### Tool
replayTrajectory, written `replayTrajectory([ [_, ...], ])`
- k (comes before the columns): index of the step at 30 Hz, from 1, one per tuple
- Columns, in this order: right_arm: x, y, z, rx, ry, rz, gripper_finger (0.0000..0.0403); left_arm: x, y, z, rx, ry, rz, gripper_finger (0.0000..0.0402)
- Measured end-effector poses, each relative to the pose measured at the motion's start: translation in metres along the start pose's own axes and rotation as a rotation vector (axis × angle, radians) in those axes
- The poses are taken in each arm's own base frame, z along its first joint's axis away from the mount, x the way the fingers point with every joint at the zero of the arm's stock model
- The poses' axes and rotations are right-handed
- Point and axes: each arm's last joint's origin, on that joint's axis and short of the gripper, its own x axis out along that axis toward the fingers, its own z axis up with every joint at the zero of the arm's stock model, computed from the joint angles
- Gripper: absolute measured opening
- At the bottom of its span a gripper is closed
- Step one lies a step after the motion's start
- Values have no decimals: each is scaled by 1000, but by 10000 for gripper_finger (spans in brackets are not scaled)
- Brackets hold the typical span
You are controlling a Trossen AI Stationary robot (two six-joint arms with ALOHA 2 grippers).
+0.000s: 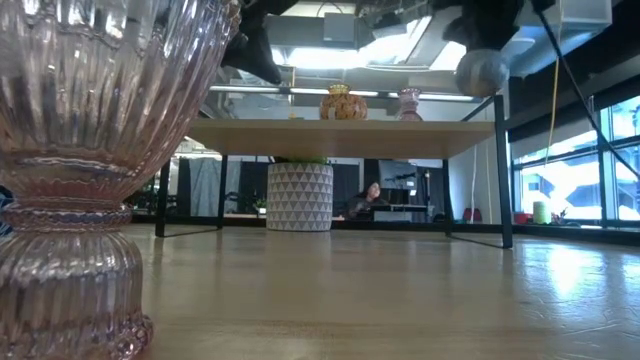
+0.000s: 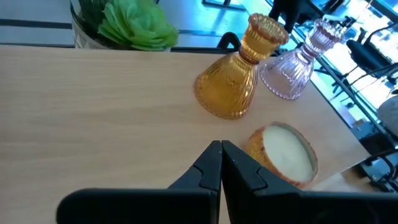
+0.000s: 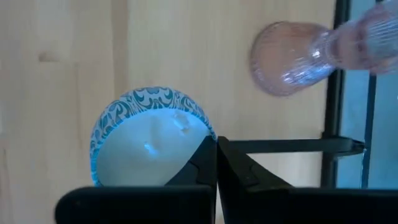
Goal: Pick & Place candle stick holders
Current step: Put the right blue candle on the shelf aligned with the violet candle holder
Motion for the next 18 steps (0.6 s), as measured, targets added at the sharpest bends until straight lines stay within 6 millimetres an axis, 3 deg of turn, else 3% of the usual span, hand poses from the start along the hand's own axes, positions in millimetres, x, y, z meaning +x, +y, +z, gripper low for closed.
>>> replayTrajectory([
  [6,1,-3,18,-23,-31,-19,0,-1,0,0,-1,-2,-3,2],
  [13,32,0,35,-56,77,-17,0,-1,-1,-1,46,-8,-1,2],
  [18,42,2,39,-66,111,-43,0,-1,0,-1,68,-9,3,3],
])
